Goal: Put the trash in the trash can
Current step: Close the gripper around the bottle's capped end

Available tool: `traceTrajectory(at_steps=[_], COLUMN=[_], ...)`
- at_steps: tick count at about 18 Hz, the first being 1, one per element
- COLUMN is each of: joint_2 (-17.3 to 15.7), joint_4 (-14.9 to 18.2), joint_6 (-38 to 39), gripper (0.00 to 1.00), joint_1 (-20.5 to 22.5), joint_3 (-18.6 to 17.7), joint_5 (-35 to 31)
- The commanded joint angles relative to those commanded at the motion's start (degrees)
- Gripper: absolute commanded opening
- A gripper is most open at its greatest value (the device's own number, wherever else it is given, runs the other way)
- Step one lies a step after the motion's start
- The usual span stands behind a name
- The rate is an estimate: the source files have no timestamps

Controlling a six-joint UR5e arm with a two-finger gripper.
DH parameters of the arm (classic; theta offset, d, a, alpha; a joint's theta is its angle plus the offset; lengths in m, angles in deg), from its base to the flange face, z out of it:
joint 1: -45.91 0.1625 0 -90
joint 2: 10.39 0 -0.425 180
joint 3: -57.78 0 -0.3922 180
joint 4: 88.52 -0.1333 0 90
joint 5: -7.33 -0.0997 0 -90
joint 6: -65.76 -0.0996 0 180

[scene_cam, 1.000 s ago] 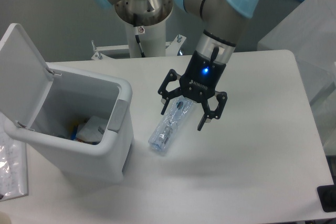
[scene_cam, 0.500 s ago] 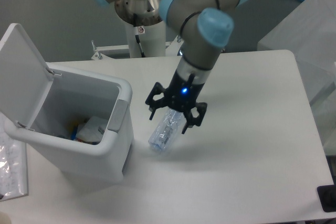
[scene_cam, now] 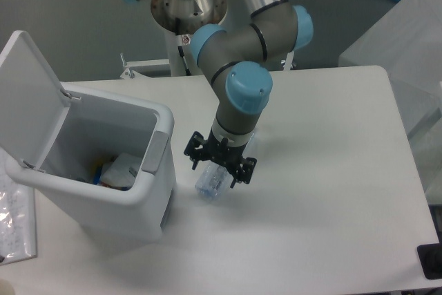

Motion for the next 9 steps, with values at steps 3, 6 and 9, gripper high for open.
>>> traceTrajectory(at_steps=[3,6,9], joint_2=[1.23,2.9,3.78], joint_4=[-0.09,0.0,0.09], joint_6=[0.17,0.26,0.26], gripper=[0.99,0.96,0.96], joint_1=[-0.35,-1.05,-1.84], joint_3=[-0.09,0.0,-0.18], joint_5=[0.0,-0.09,-1.58])
